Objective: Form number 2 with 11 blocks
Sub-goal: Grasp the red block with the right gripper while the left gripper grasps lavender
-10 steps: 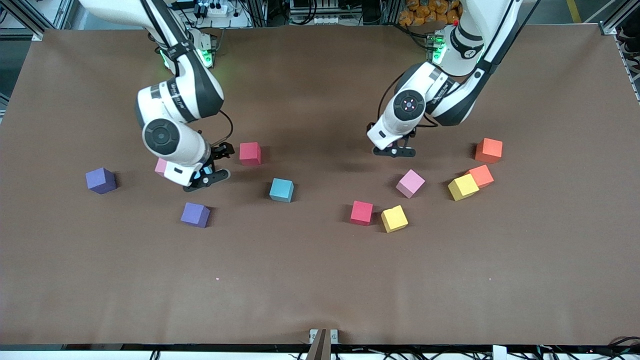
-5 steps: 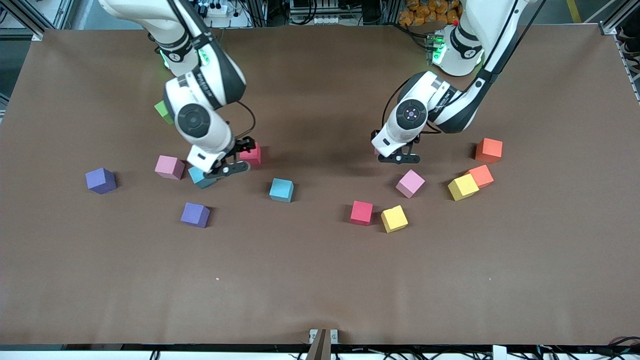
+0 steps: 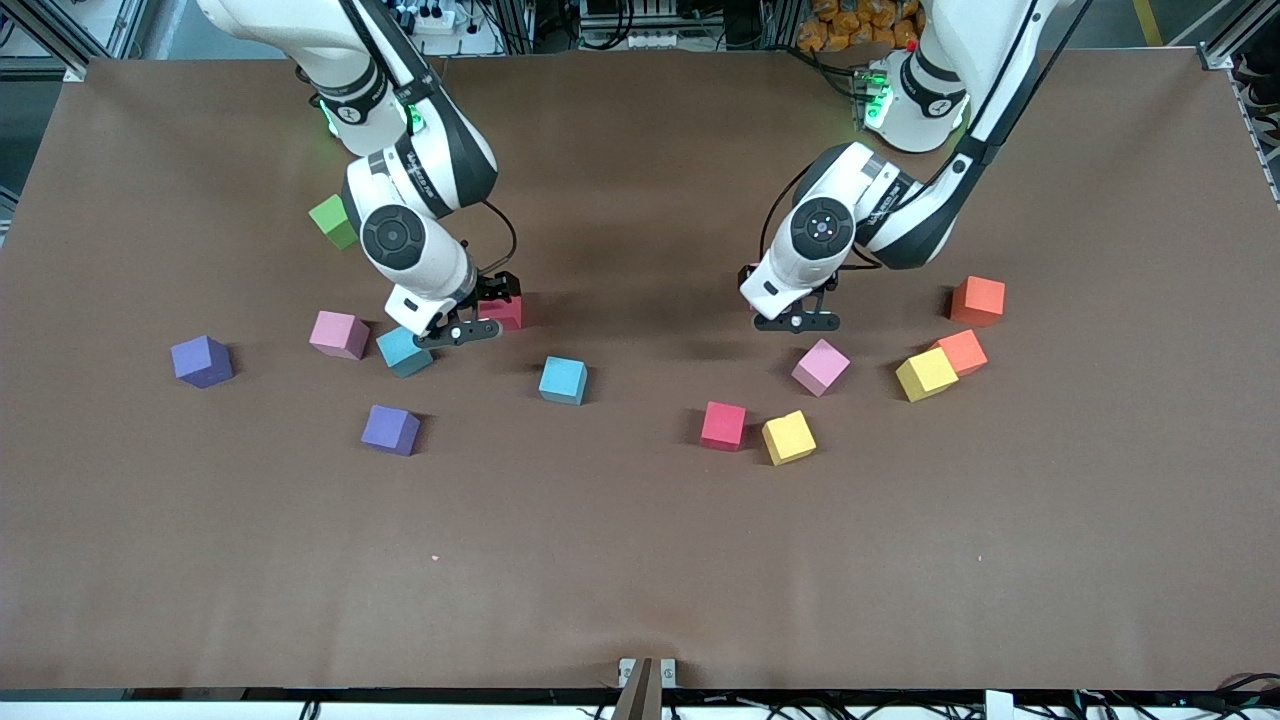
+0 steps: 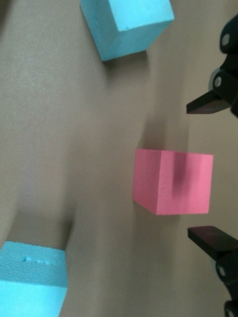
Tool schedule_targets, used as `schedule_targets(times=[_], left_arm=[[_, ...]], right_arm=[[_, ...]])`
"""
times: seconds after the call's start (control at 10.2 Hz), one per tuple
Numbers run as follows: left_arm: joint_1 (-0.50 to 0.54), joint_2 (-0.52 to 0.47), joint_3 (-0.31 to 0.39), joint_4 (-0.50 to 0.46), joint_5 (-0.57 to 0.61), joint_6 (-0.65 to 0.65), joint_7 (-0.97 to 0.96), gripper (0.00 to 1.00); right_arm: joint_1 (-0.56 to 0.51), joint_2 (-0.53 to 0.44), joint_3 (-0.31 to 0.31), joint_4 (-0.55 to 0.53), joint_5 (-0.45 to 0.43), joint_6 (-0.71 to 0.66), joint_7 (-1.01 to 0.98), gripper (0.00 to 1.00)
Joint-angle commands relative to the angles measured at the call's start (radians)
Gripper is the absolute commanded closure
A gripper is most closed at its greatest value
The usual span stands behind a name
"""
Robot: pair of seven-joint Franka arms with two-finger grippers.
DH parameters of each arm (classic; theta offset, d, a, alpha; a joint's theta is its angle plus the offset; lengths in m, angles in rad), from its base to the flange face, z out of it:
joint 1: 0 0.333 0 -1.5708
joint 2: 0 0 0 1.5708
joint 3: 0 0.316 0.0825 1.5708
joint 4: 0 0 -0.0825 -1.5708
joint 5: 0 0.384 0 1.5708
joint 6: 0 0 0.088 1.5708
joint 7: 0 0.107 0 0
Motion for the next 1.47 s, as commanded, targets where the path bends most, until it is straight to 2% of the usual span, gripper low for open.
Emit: schedule_targets(times=[0.0,0.29,0.39,0.59,0.69,0.78,0.88,0.98,1.08,1.37], left_arm=[[-0.021,0.028,0.008,0.009,0.014,-0.005,-0.043,0.0],[-0.033,0.052,0.009,0.016,0.006,0.005,-0.094,0.0],[-0.033,0.06,0.009,0.016,0.006,0.015,-0.104,0.0],[-0.036,0.083,0.014,0.016,0.006,0.037,-0.129,0.0],[-0.036,0.086,0.014,0.016,0.009,0.037,-0.138,0.34],[-0.041,0.084,0.014,0.016,0.009,0.037,-0.141,0.62],[-0.045,0.083,0.014,0.016,0.006,0.037,-0.144,0.83],[-0.047,0.08,0.014,0.016,0.006,0.037,-0.167,0.96],[-0.066,0.077,0.011,0.015,0.006,0.037,-0.208,0.99],[-0.18,0.06,0.003,0.018,-0.023,0.034,-0.296,1.0]], right_arm=[[0.003,-0.015,0.002,-0.035,0.034,0.033,0.004,0.0],[0.012,0.011,0.003,-0.07,0.042,0.111,0.009,0.0],[0.02,0.019,0.002,-0.07,0.086,0.117,0.007,0.0],[0.04,0.06,0.002,-0.069,0.112,0.183,0.009,0.0],[0.043,0.082,0.002,-0.069,0.112,0.214,0.009,0.0],[0.049,0.089,0.002,-0.069,0.115,0.222,0.009,0.0],[0.049,0.091,0.0,-0.069,0.112,0.222,0.009,0.0],[0.049,0.091,0.0,-0.07,0.112,0.222,0.012,0.0],[0.049,0.091,0.0,-0.069,0.112,0.22,0.012,0.0],[0.063,0.091,0.0,-0.07,0.112,0.217,0.032,0.0]])
